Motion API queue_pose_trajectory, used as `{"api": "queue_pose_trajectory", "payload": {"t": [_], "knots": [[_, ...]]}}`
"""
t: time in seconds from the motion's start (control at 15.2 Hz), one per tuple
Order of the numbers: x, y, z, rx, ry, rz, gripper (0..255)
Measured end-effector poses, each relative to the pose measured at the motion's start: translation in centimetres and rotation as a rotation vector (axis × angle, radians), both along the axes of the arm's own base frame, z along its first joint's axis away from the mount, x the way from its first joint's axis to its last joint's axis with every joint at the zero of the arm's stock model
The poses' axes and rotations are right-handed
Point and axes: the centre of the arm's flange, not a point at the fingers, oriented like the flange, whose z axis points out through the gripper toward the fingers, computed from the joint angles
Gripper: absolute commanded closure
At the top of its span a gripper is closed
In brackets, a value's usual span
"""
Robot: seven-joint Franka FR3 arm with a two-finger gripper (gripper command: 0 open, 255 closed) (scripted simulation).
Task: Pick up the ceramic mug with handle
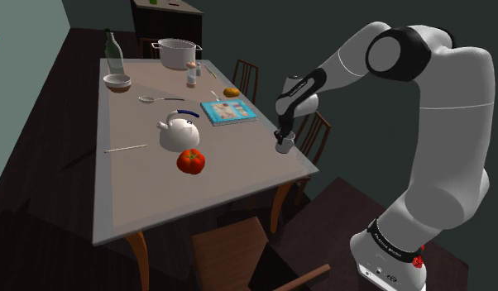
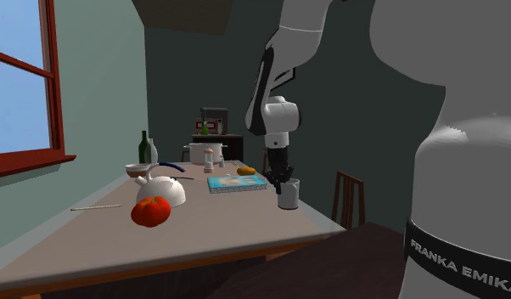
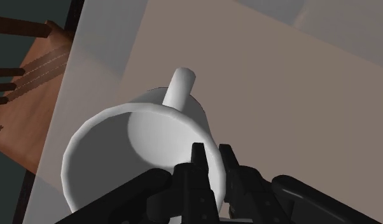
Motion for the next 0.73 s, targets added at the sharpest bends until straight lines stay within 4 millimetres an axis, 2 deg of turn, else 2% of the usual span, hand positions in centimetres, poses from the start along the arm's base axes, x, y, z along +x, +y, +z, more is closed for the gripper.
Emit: {"api": "queue_pose_trajectory", "payload": {"t": [0.73], "knots": [[-0.1, -0.1, 5.7, 0.0, 0.0, 0.0, 255]]}}
